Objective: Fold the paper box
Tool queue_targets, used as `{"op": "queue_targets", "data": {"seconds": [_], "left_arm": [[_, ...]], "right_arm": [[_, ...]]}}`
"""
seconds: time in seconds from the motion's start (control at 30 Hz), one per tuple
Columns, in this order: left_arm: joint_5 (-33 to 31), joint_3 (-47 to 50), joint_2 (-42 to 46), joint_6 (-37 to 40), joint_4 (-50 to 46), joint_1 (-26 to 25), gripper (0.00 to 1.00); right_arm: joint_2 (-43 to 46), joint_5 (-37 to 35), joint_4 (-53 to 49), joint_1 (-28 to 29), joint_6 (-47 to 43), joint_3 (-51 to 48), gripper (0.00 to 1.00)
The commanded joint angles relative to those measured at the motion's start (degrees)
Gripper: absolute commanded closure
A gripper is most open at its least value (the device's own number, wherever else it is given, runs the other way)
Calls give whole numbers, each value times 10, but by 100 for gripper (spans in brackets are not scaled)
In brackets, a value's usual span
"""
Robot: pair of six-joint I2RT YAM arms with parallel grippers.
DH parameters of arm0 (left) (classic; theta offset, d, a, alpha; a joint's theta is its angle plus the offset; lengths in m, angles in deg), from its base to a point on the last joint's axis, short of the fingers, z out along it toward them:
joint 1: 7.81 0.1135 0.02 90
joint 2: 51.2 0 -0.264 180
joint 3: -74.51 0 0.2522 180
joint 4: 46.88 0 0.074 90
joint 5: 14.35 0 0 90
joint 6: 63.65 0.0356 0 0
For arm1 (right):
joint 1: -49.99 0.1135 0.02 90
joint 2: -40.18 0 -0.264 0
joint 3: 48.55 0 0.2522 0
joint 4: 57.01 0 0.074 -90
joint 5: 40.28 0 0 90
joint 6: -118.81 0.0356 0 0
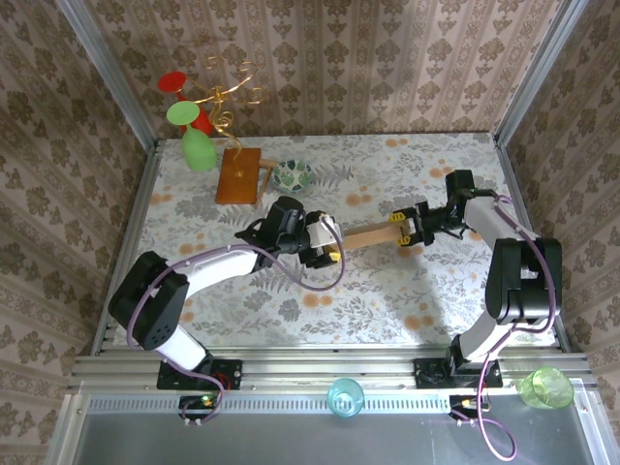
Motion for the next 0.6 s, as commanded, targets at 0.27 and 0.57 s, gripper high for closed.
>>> {"op": "queue_targets", "data": {"seconds": [0.27, 0.57], "left_arm": [[-5, -57, -29, 26, -59, -28, 34], [-5, -101, -51, 15, -131, -29, 51]], "right_arm": [[-33, 33, 39, -2, 45, -9, 63], [-45, 35, 61, -2, 61, -11, 56]]}}
